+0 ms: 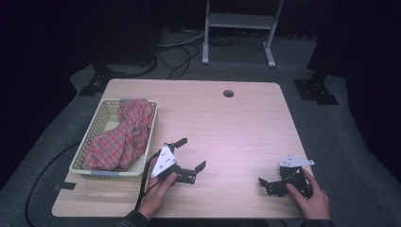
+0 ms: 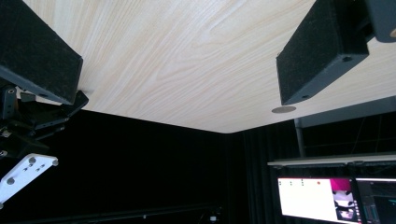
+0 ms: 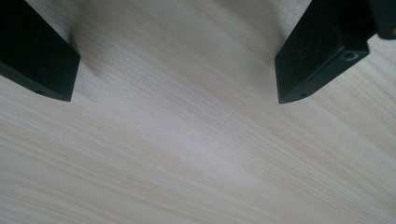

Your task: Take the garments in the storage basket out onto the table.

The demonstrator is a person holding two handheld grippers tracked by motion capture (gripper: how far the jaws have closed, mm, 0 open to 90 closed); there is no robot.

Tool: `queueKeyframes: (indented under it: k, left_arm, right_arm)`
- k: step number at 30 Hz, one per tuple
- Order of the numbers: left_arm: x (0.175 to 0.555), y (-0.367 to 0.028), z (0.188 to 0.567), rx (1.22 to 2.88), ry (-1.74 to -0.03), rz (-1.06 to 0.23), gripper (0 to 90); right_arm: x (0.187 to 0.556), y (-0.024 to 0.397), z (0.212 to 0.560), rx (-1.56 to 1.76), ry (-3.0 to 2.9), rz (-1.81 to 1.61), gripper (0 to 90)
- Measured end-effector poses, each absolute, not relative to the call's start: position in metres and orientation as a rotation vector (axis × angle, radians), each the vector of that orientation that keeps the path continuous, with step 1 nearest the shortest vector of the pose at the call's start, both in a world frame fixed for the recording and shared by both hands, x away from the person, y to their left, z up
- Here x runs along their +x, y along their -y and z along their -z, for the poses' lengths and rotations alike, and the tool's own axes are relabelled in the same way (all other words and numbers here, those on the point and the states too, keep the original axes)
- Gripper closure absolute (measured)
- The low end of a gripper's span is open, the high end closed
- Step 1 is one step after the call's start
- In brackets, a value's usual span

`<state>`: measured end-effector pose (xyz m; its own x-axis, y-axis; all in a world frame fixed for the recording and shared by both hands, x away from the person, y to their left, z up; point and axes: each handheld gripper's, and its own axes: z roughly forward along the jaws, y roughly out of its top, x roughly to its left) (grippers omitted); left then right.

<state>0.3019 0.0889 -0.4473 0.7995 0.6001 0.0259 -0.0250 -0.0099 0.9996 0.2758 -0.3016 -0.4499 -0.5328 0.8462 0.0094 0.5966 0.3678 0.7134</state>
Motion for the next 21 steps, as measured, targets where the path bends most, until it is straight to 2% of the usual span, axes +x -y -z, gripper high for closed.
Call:
queueKeyframes:
  k: [21]
  left_arm:
    - [0.2984, -0.0875, 0.4438, 1.532, -0.481, -0.472, 0.1]
  right_arm:
    - [0.2759, 0.3016, 0.4499, 1.261, -2.274, -0.961, 0.0]
